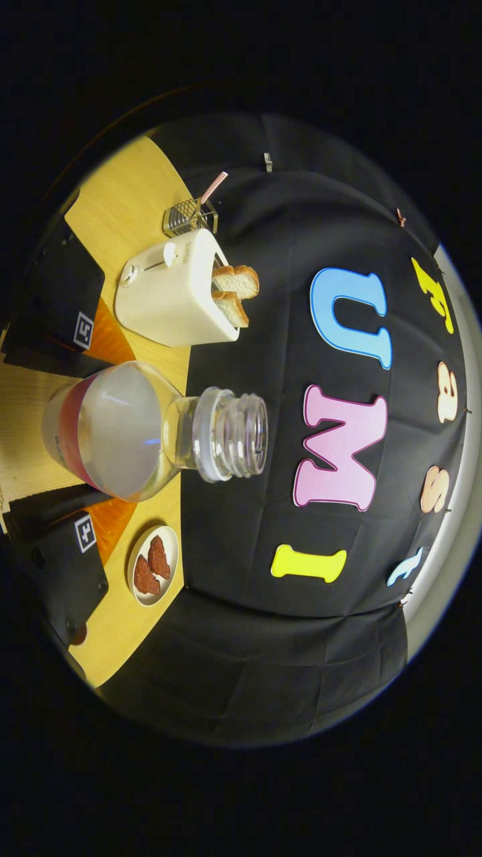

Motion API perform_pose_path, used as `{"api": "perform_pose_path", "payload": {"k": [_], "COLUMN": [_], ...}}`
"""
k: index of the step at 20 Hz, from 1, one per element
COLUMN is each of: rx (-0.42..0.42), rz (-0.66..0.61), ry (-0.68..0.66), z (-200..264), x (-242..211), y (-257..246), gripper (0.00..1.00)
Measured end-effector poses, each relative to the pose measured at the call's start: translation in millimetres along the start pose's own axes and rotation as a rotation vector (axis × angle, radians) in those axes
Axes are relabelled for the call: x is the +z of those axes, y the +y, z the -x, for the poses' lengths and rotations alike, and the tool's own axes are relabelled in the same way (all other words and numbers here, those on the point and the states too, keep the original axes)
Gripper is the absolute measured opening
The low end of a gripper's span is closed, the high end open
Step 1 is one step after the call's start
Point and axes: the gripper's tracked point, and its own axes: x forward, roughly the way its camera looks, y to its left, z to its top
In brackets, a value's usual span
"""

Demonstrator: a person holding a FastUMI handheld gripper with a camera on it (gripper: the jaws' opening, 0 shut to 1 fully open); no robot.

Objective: Take the bottle from table, then pour the juice into the cup, finally place the bottle on the coaster

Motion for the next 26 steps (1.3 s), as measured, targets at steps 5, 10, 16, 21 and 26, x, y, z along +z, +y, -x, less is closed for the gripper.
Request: {"api": "perform_pose_path", "payload": {"k": [5,10,16,21,26], "rx": [0.005,0.012,-0.015,-0.004,0.009], "rz": [0.002,0.012,-0.028,-0.042,-0.078], "ry": [-0.006,0.048,0.052,0.084,0.108], "z": [-25.6,-41.0,-50.1,-54.3,-51.5], "x": [-13.3,-40.2,-42.3,-56.8,-61.2], "y": [0.3,3.4,-3.6,-0.7,0.4], "gripper": [0.74,0.75,0.76,0.77,0.80]}}
